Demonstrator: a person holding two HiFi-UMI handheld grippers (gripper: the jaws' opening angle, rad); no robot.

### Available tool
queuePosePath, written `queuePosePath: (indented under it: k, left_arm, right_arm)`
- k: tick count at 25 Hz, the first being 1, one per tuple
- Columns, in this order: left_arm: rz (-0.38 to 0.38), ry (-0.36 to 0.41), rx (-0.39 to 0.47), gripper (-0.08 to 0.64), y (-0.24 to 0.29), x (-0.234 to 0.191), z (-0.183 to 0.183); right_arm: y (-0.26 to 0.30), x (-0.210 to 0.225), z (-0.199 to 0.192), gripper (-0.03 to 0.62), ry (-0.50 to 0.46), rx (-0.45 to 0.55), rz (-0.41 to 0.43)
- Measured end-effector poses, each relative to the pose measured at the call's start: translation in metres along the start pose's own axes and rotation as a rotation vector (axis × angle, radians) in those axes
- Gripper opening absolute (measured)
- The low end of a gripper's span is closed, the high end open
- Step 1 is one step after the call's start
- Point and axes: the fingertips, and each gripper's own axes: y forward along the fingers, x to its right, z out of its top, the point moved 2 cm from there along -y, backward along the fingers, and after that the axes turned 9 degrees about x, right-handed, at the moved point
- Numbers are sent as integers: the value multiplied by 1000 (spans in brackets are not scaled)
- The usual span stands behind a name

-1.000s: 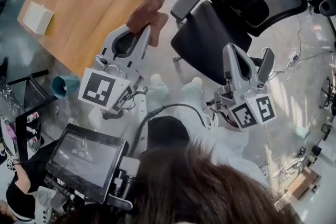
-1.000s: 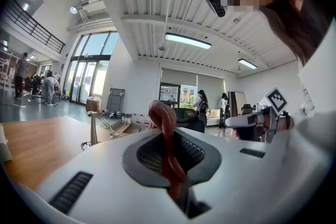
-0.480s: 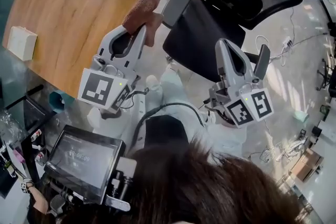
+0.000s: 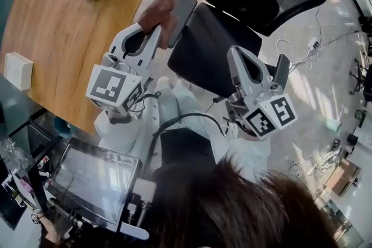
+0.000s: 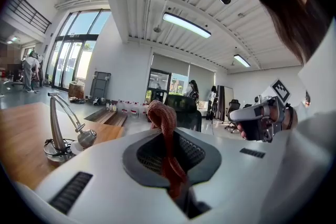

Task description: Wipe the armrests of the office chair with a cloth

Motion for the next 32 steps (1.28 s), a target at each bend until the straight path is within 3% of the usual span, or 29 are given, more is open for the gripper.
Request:
queuePosePath:
  k: [6, 13, 19, 26, 32]
  left_arm:
    - [-89, 109, -140, 23, 59, -23, -27]
    - [-266, 461, -408, 23, 144, -46, -100]
    - [-359, 743, -608, 23, 206, -70, -172]
    - [-481, 934, -712, 23, 238, -64, -231]
    - [-597, 1057, -777, 23, 219, -48, -261]
  right_arm:
    - [9, 29, -21, 2, 97, -23, -53]
    - [16, 55, -46, 2, 183, -35, -122]
    - [10, 79, -62, 2, 230, -49, -172]
    - [-3, 103, -73, 2, 266, -57, -227]
    - [-4, 107, -72, 2, 283, -52, -227]
